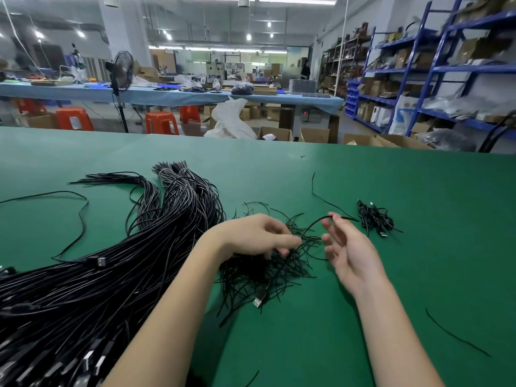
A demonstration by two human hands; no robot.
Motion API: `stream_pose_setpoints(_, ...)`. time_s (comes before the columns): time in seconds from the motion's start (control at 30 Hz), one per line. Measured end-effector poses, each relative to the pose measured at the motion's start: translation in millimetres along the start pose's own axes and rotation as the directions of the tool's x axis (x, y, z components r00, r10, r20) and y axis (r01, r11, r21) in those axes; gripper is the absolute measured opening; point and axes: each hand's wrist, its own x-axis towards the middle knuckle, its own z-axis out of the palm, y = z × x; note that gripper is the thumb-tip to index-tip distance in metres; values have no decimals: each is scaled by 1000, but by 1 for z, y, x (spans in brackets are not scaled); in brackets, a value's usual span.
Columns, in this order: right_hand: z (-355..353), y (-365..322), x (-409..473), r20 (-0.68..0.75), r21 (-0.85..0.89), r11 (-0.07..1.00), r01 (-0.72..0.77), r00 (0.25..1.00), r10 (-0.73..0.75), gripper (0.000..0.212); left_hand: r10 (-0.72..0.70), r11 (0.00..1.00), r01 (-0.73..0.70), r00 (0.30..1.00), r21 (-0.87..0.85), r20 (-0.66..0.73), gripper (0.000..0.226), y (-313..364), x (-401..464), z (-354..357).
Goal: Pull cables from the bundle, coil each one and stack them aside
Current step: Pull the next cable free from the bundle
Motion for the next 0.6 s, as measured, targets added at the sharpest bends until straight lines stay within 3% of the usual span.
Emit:
stream_pose_setpoints(0.17, -3, -3, 1, -9, -18, 1000, -6, 1000, 6, 13, 31, 998, -32, 999, 47, 20, 8, 0, 4, 7)
stream_pose_setpoints(0.23, -3, -4, 1, -80, -192, 980, 47, 995, -64, 16, 31, 998, -30, 999, -63, 24, 7, -1, 3, 7)
stream_pose_setpoints(0.3, -7, -2, 2, -164, -520, 838, 165, 944, -287, 22, 33, 979, -38, 999, -203, -24, 8, -1, 4, 7)
stream_pose_setpoints(0.37, -12, -1, 1, -73, -728, 613, 306, 855, -514, 13, 31, 946, -61, 995, -317, -100, 8, -2, 6, 7)
stream_pose_setpoints(0.4, -13, -1, -1, 32, -757, 524, 389, 824, -566, 9, 28, 929, -75, 991, -363, -133, 8, -2, 7, 7)
stream_pose_setpoints(0.5, -14, 2, -2, 326, -765, 307, 566, 752, -574, 49, 34, 903, -112, 981, -416, -191, 6, -3, 10, 7)
stream_pose_setpoints(0.6, -11, 4, -2, 438, -771, 167, 615, 701, -563, 52, 79, 884, -129, 989, -449, -127, 6, -3, 9, 7)
